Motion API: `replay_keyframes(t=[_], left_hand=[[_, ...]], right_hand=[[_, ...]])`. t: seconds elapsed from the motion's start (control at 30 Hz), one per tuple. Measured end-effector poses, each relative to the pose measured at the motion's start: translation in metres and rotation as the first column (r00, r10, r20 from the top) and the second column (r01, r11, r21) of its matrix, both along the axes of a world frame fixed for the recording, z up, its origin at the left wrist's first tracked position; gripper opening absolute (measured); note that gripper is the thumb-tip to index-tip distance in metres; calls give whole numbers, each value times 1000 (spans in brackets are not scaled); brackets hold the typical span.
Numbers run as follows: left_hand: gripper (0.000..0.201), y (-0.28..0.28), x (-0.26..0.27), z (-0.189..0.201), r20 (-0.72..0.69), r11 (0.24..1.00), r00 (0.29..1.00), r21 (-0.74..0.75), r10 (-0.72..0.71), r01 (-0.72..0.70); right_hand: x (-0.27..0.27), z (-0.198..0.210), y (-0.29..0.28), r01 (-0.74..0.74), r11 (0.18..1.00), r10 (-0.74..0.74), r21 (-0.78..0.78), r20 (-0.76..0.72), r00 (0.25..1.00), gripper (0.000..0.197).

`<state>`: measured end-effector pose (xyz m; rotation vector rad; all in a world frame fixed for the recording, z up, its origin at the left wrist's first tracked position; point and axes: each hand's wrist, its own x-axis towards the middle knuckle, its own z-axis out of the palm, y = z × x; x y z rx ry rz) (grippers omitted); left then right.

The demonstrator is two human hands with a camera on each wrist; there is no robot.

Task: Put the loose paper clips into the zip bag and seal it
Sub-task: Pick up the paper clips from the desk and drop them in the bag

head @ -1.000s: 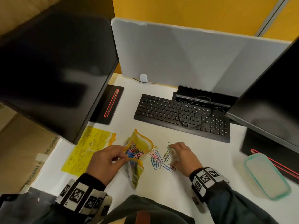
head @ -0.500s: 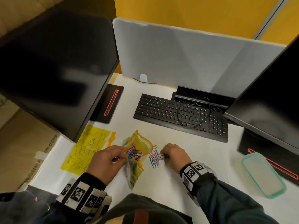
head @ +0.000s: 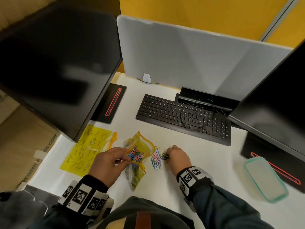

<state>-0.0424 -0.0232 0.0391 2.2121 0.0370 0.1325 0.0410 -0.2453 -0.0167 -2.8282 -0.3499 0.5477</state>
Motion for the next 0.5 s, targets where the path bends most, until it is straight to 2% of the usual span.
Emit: replay_keyframes(t=[0.2,0.3,0.4,0.5], left_hand=[[31,0,1,-3,-6,1000,1000,-28,-9,8],[30,-1,3,-2,-13,999,1000,-26,-20,20],[50,-2,5,0,-26,999,999,-18,-31,30],[51,-3,5,3,-21,998,998,-29,-58,58]], right_hand=[[0,1,9,-20,998,18,-62,-25,1000,24],[-3,-1,12,-44,995,42,-92,-28,999,24],[-6,2,10,-55,995,52,-82,-44,998,25],[-4,20,2,16,999,-16,32,-30,999,23]])
